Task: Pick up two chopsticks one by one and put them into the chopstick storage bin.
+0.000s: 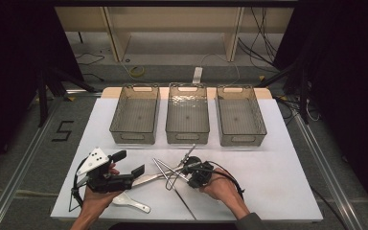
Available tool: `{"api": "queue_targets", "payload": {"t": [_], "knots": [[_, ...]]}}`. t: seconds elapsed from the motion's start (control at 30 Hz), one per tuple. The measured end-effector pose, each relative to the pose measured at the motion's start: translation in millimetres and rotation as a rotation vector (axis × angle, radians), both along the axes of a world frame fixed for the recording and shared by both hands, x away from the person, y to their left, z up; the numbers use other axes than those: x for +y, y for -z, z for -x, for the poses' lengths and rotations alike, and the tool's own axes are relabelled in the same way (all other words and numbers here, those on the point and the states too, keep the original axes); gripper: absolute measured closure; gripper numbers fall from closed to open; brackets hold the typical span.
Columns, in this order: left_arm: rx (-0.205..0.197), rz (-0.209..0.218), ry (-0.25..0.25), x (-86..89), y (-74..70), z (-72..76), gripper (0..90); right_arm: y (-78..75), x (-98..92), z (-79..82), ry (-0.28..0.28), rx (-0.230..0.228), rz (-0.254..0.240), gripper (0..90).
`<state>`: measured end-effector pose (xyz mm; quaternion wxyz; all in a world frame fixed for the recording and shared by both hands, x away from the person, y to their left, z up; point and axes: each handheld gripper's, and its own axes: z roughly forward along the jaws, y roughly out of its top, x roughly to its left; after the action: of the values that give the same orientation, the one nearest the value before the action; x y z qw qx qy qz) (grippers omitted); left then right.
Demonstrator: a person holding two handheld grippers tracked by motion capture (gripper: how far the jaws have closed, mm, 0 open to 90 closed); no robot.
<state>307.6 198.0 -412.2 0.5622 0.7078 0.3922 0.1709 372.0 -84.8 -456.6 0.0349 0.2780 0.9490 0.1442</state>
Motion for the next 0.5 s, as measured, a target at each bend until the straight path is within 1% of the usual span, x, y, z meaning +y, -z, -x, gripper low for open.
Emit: {"api": "queue_targets", "payload": {"t": [0.07, 0.1, 0.17, 0.2, 0.33, 0.37, 0.4, 0.43, 0.47, 0.5], "knots": [[0.000, -0.003, 0.000, -0.1, -0.1, -0.1, 11.9, -1.4, -1.7, -0.5, -0.008, -0.005, -0.001, 87.2], [0.001, -0.004, 0.000, -0.1, -0.1, -0.2, 11.9, -3.1, -2.8, -0.2, -0.005, 0.008, -0.001, 87.3], [0.004, -0.001, 0.002, -0.5, 0.1, -0.3, 11.9, -5.6, -5.6, -0.7, -0.010, -0.009, 0.001, 87.4], [0.007, -0.003, 0.004, -0.7, 0.1, -0.4, 11.9, -6.9, -6.8, -0.8, -0.019, -0.008, 0.002, 87.4], [0.017, -0.011, 0.011, -1.1, 0.4, -1.4, 11.9, -15.5, -10.6, 1.2, -0.035, -0.020, -0.020, 87.4], [0.019, -0.016, 0.016, -1.2, 0.4, -1.8, 11.9, -17.7, -12.0, 1.1, -0.045, -0.027, -0.031, 87.4], [0.022, -0.025, 0.026, -1.3, 0.2, -2.5, 11.9, -20.7, -13.4, 2.2, -0.050, -0.022, -0.025, 87.5], [0.031, -0.031, 0.040, -2.0, 0.2, -3.1, 11.9, -23.6, -14.2, 3.3, -0.048, -0.027, -0.027, 87.4], [0.041, -0.048, 0.055, -2.9, 0.3, -4.2, 12.0, -26.4, -14.9, 4.7, -0.049, -0.029, -0.033, 87.4], [0.045, -0.064, 0.059, -4.6, 0.7, -4.6, 12.0, -28.8, -16.0, 5.7, -0.068, -0.040, -0.035, 87.4]]}}
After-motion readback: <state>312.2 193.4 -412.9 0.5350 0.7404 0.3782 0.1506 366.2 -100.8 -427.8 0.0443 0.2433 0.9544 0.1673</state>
